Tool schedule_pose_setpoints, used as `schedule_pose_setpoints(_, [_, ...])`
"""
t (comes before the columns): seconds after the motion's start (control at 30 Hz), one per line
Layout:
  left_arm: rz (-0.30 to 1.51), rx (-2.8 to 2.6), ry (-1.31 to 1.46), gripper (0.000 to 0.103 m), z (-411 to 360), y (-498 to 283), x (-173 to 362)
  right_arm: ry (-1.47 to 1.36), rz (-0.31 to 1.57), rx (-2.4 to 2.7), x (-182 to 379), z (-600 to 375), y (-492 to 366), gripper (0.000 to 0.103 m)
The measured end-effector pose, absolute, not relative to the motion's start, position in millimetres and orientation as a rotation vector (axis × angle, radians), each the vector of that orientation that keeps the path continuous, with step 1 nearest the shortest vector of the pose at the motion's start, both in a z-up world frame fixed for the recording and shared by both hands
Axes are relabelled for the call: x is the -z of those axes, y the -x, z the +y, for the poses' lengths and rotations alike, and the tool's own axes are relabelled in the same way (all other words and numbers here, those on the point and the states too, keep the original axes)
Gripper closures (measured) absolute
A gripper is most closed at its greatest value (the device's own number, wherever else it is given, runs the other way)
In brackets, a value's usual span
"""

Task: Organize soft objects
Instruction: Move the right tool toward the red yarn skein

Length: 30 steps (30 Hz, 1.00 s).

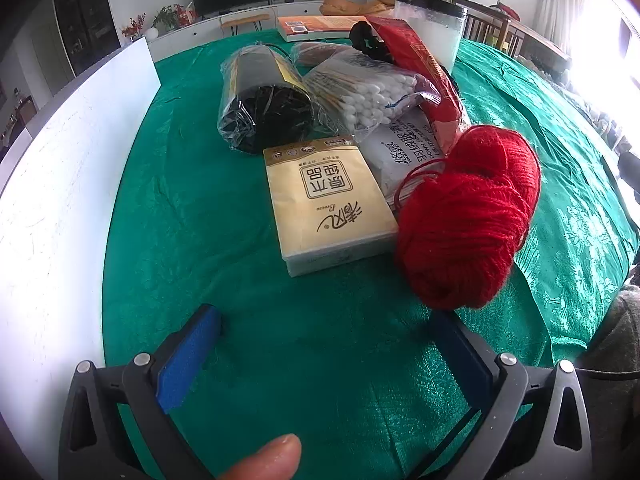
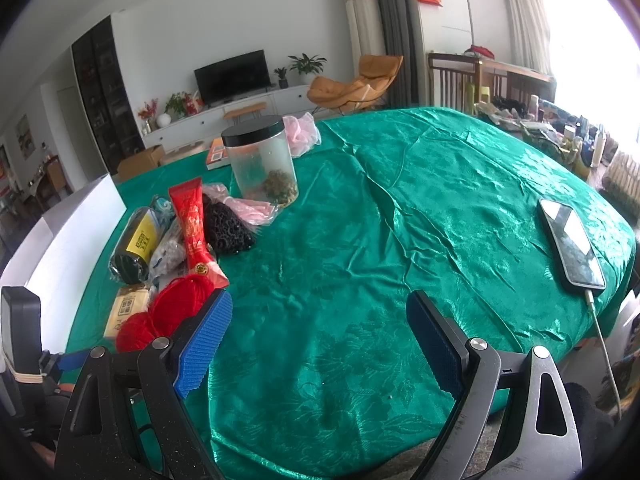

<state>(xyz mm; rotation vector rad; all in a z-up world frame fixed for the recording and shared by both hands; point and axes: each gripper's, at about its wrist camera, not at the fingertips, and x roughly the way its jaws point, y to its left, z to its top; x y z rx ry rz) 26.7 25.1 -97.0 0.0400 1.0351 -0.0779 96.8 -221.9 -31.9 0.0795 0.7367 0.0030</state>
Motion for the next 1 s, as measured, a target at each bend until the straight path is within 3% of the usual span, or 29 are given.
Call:
schedule_pose_setpoints(0.43, [1.113,0.120,-0.068,0.000,32,-33,97,-0.266,0.835,-0.065,39,-201,-62,0.012])
schedule_pose_setpoints(0.8, [1.152,0.145,-0.084,0.000,48,-20,97,-0.112,1.124,-0.484,62,-20,-55,0.012])
schedule_pose_setpoints(1.0, [1.138,0.127,-0.071,0.000,52,-21,97,-0.027,0.972,-0.195,30,-18,-11,0.012])
